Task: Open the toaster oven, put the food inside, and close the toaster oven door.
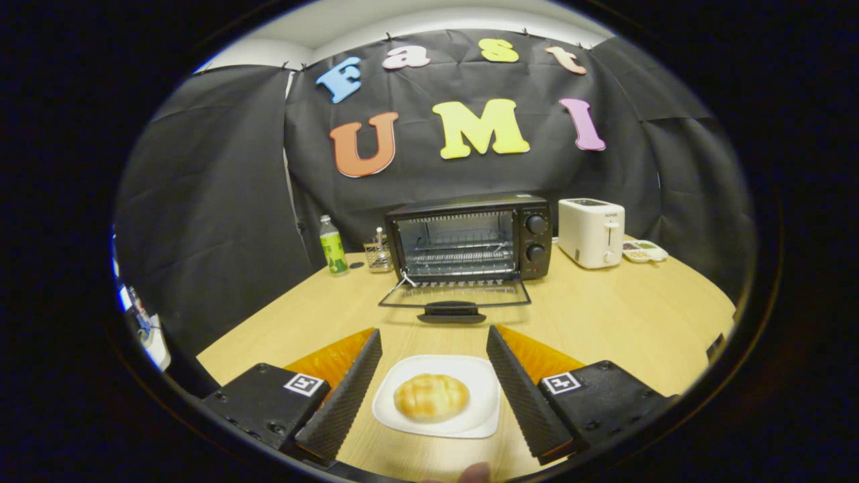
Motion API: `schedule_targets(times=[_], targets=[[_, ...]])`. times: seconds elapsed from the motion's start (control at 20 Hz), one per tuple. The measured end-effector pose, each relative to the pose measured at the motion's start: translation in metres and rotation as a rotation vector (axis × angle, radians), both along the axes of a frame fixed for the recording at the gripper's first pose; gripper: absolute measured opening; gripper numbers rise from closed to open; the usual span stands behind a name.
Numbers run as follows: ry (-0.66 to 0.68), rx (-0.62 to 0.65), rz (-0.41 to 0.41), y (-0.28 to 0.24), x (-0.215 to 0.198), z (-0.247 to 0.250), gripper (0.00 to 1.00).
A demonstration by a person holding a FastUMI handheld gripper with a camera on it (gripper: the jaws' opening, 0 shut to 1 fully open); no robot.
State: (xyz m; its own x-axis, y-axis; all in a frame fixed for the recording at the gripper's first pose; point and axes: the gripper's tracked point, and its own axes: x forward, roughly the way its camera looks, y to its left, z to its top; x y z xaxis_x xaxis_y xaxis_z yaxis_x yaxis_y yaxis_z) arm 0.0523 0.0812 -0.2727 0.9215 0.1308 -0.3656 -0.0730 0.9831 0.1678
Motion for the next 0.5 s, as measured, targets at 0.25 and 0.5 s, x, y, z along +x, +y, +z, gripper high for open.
schedule_targets(times=[0.25, 0.5], targets=[[0.104, 0.029, -0.015, 0.000, -0.012, -0.044, 1.00], [0.171, 0.051, -0.015, 0.005, -0.010, -0.066, 1.00]])
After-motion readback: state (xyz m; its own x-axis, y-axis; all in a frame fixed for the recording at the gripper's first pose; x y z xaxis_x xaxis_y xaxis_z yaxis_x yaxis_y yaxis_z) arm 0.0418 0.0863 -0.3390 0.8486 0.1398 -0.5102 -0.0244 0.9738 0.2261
